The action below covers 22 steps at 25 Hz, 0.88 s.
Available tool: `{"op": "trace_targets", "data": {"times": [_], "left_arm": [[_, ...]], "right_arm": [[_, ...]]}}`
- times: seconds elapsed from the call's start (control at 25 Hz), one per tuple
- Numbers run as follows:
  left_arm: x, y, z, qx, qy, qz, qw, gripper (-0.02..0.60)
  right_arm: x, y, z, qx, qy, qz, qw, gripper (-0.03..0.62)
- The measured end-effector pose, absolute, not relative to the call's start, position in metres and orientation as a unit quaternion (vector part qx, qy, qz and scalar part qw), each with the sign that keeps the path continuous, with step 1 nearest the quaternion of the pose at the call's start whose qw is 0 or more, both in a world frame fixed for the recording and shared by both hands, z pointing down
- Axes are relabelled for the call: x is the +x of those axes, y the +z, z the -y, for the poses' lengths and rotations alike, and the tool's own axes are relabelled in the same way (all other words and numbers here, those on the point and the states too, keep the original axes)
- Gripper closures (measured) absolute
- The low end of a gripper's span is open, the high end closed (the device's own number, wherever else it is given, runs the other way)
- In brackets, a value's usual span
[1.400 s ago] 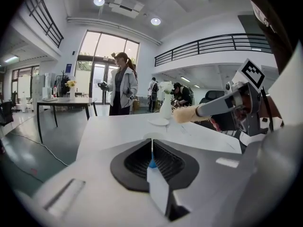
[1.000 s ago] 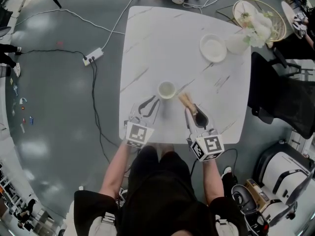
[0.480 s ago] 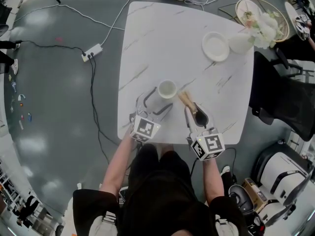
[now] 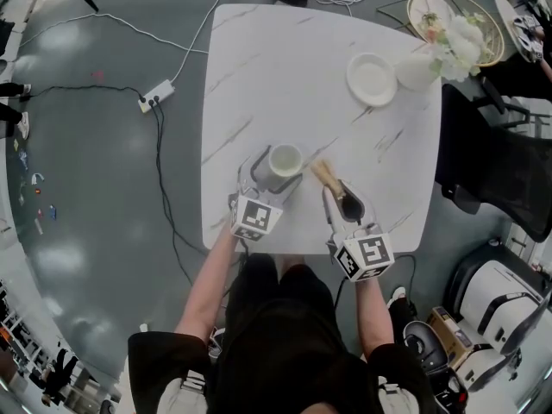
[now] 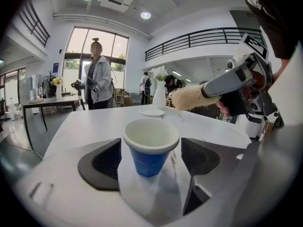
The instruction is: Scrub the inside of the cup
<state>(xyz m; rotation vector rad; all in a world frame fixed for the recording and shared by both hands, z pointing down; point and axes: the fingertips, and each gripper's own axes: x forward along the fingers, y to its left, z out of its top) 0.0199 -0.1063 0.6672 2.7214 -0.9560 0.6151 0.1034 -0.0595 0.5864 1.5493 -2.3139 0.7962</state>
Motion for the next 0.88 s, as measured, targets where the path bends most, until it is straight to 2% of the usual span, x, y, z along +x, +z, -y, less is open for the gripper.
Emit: {"op": "trace_targets", "data": {"times": [0.28,0.44,0.88], "left_arm": [[0.024,0.676,0.11,0.919,0.21,0.318,0.097,0.177],[0.024,0.676,0.112,0.918,0.213,0.321,0.09,0.255],[0.024,0.66,0.109,0.921,0.202,0.323,0.077,0.261]], "right_arm": [[0.107,0.588,0.062,0.532,0.275,0.792,0.122,0.49],[0.108,0.588,0.062,0.533,0.276,0.791,0.122,0.49],[0.111,0.58,0.058,0.538,0.267,0.791,0.119,0.49]]}}
